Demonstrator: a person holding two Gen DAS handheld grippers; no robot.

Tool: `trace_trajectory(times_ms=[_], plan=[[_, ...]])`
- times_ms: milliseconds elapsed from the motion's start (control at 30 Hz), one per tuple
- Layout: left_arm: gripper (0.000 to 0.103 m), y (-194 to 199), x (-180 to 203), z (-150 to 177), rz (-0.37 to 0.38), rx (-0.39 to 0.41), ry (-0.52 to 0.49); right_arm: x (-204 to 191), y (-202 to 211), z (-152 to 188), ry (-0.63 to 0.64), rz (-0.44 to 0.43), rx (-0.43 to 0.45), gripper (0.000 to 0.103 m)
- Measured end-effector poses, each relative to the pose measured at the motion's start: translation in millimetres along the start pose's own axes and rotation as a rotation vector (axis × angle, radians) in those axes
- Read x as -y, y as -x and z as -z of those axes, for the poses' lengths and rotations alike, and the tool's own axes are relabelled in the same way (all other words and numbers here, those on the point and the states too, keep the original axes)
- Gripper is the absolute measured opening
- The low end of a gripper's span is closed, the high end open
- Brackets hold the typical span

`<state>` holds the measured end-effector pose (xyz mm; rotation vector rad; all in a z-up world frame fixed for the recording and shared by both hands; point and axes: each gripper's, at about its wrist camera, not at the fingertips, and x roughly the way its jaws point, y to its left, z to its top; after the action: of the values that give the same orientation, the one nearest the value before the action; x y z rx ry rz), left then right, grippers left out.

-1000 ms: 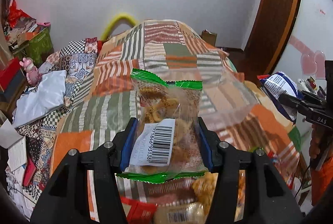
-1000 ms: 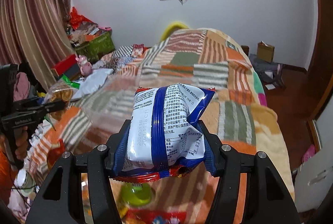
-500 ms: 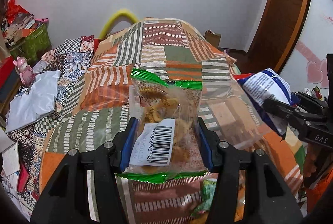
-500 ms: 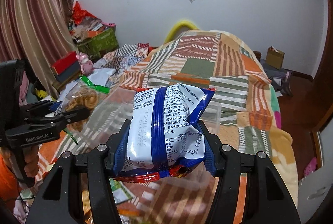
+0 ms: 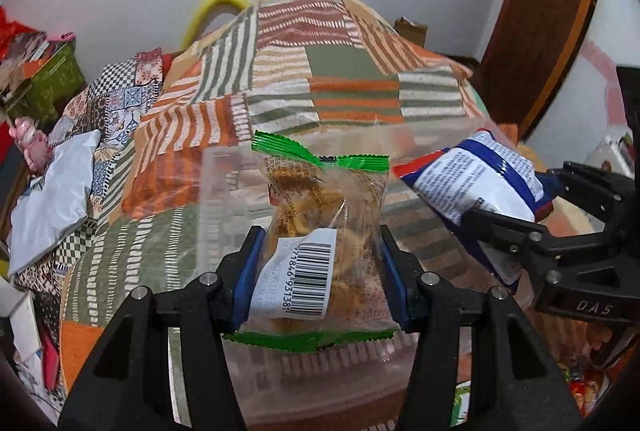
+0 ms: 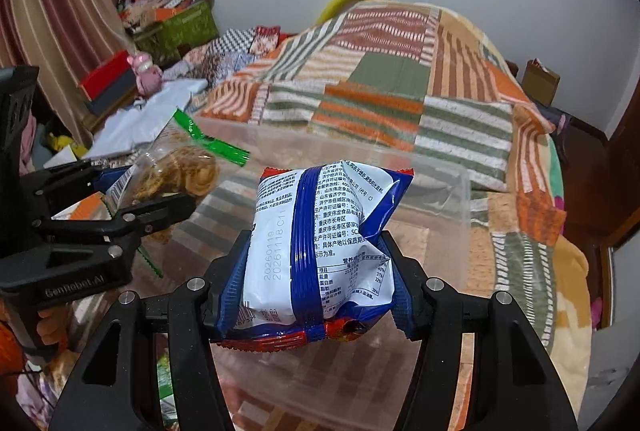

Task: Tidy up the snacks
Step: 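Carry both bags over the clear box and open both tools to drop them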

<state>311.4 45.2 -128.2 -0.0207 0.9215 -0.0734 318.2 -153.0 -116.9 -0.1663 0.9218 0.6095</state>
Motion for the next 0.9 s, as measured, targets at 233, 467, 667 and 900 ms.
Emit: trace_trajectory(times_ms=[233,467,667,900], plan=[[0.054,-19.6,10.3,2.2,-0.06,-0.043,-0.061,-5.7,-12.5,5.6,0.048,0.036,-0.047,0.058],[0.054,-20.6,10.9,3.1,-0.059,-0.054,-0.062,-7.9,-11.5,2.7,0.054,0.022,-0.059,0.06],[0.054,-6.2,5.9,4.5,-0.03,-0.045,-0.033,-8.0,3.2,0.9,0.052,0.023,-0.034,0.06],[0.056,39.4,0.7,16.0,-0.001,0.01,0.0,-5.8,42.7,7.6,0.046,0.025,0.024,0.061]])
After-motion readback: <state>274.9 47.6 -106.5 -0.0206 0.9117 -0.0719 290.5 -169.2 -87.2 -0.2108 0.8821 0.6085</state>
